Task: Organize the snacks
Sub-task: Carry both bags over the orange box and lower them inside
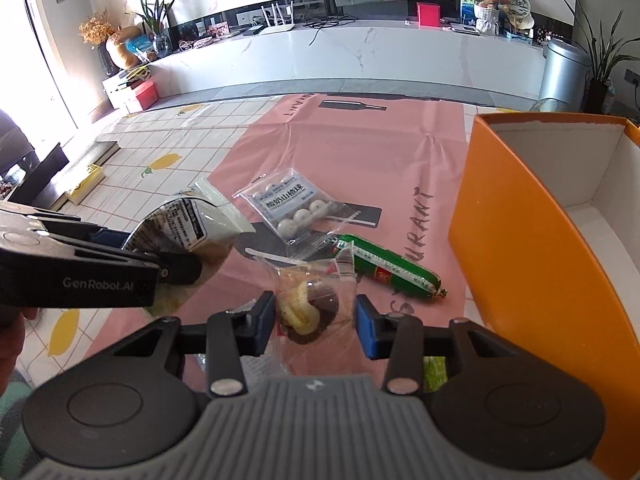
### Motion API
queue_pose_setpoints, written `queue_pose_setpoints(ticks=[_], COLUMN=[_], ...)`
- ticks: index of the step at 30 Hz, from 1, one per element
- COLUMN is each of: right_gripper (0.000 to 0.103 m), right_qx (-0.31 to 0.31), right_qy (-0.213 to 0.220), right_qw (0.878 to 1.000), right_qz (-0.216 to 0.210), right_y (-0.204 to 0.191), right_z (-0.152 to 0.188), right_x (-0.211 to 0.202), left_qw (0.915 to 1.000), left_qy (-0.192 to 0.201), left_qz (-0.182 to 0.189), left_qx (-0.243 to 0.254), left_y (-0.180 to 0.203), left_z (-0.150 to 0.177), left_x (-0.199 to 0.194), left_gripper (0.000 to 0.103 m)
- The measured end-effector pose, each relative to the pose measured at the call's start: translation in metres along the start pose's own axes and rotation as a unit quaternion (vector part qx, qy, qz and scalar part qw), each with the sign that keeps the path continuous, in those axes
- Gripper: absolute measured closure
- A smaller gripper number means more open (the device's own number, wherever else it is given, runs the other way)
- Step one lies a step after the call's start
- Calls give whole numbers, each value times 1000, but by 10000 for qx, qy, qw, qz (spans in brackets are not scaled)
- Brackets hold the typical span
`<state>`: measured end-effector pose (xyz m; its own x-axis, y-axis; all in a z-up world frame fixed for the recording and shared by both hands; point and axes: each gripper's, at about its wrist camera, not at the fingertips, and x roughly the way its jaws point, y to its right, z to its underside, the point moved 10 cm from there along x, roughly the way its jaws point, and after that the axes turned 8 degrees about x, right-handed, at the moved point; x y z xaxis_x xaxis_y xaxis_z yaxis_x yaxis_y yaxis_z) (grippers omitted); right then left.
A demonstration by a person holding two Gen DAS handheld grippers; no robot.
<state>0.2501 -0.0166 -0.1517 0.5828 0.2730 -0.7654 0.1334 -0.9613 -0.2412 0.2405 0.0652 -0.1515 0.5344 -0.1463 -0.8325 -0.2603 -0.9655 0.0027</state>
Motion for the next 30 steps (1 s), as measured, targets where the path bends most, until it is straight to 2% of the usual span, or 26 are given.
queue_pose_setpoints(ticks=[5, 16, 23, 30], right_gripper=[63, 64, 64, 64], right_qx=[254, 418, 307, 195], right_qy=[-47, 279, 491, 511], right_qw=[9996, 9986, 9982, 9969], right_qz=[-120, -185, 178, 569], right_y=[5, 29, 69, 118], right_z=[0, -13, -26, -42], right_x=[-30, -108, -147, -174], left_qw=[9993, 9973, 9939, 9894], left_qy=[143, 406, 606, 660], left_qz=[219, 549, 919, 1234], left_qx=[-251, -283, -100, 395], left_y=[15, 67, 112, 171], left_z=[-1, -11, -37, -68], left_x=[-30, -77, -88, -81], left_gripper=[50, 50, 50, 50])
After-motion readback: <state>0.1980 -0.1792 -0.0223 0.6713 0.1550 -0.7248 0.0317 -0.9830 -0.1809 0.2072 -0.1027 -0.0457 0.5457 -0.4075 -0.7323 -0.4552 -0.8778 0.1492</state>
